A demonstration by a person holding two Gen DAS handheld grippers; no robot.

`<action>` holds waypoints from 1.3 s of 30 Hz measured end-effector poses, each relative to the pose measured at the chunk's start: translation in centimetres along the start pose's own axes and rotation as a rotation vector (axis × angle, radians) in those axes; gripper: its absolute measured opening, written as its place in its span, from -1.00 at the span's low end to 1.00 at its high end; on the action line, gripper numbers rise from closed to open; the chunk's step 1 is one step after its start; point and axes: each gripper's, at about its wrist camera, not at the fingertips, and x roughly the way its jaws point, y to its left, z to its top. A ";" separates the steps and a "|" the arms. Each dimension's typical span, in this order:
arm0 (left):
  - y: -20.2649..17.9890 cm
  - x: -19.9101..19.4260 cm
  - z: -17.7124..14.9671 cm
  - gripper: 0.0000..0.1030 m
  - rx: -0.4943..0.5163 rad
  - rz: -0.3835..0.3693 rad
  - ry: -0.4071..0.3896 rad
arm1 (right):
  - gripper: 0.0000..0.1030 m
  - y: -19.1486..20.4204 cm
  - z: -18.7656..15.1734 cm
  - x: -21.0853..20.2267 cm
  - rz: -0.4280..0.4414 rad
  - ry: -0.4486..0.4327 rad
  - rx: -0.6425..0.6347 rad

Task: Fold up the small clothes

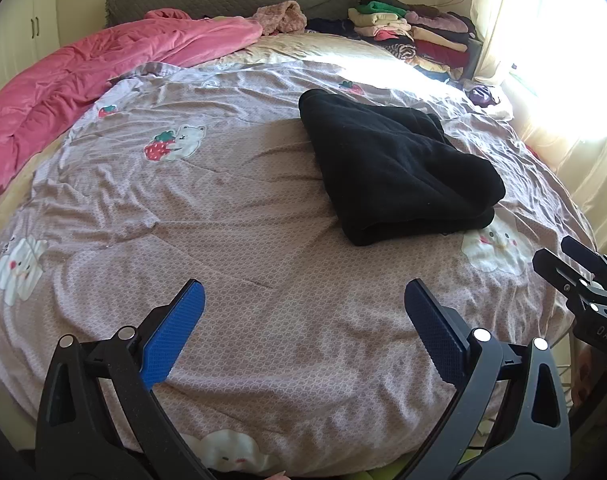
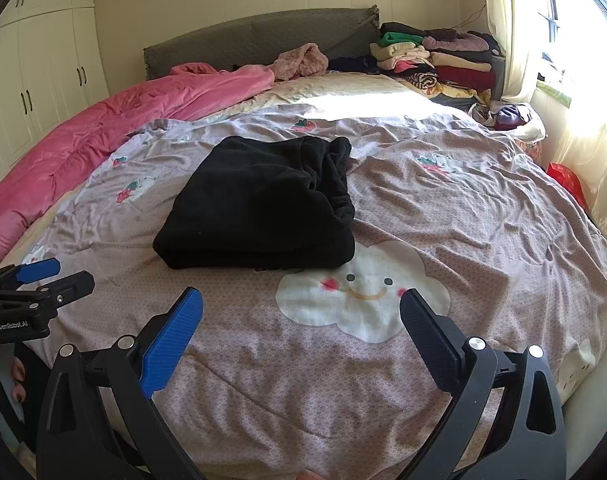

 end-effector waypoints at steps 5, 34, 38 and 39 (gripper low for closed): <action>0.2 -0.1 -0.1 0.82 0.000 0.004 0.000 | 0.91 0.0 0.0 0.0 -0.002 0.000 -0.002; 1.0 -0.3 -0.3 0.82 -0.004 0.030 0.009 | 0.91 0.0 0.0 -0.1 -0.005 0.002 -0.003; 0.7 -0.2 -0.2 0.82 0.002 0.037 0.016 | 0.91 -0.2 0.0 -0.2 -0.009 0.002 -0.002; 0.5 -0.1 -0.2 0.82 0.003 0.038 0.018 | 0.91 -0.2 0.0 -0.2 -0.011 0.003 -0.002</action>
